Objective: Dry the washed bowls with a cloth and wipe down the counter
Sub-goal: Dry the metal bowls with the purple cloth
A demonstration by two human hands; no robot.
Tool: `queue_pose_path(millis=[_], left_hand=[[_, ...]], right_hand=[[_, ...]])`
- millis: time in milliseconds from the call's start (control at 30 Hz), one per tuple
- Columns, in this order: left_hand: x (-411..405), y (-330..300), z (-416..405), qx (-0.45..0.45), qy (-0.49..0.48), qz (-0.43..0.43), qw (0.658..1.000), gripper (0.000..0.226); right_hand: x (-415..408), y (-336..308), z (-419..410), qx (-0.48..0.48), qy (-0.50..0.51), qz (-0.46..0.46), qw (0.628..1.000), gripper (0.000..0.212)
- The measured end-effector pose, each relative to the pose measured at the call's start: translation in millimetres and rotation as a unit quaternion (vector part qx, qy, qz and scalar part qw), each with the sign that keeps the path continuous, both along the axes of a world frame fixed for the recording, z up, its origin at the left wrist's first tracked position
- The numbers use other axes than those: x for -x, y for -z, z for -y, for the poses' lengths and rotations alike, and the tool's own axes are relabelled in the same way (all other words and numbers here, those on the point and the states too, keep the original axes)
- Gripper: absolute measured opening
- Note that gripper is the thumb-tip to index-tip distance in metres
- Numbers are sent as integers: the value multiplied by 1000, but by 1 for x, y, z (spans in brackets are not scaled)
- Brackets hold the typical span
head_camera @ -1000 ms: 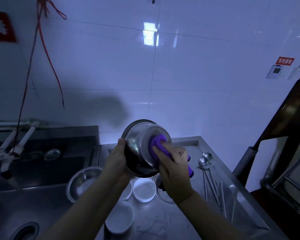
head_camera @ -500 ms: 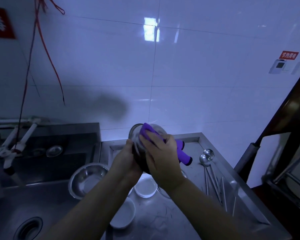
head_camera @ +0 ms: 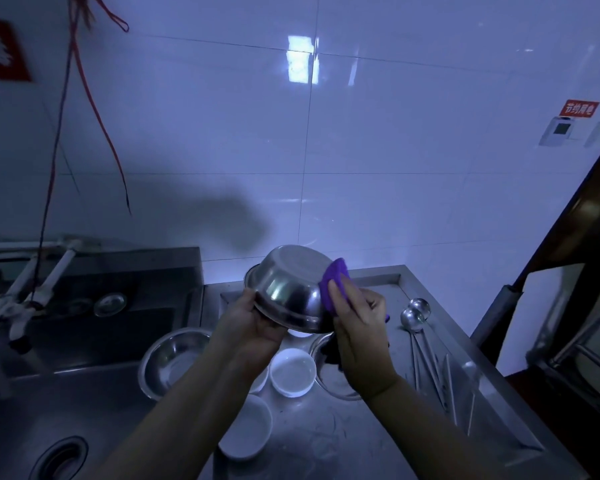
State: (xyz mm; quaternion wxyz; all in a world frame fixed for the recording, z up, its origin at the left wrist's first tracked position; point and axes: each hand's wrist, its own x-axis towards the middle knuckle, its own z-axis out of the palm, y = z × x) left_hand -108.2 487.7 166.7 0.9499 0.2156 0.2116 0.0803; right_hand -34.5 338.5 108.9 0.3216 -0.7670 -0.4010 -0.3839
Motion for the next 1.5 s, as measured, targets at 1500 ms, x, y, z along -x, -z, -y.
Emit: queue_pose_path(millis=[1500], left_hand=[[-38, 6, -3, -404, -15, 5, 915, 43]], right_hand=[[-31, -44, 27, -363, -78, -424, 826, 23]])
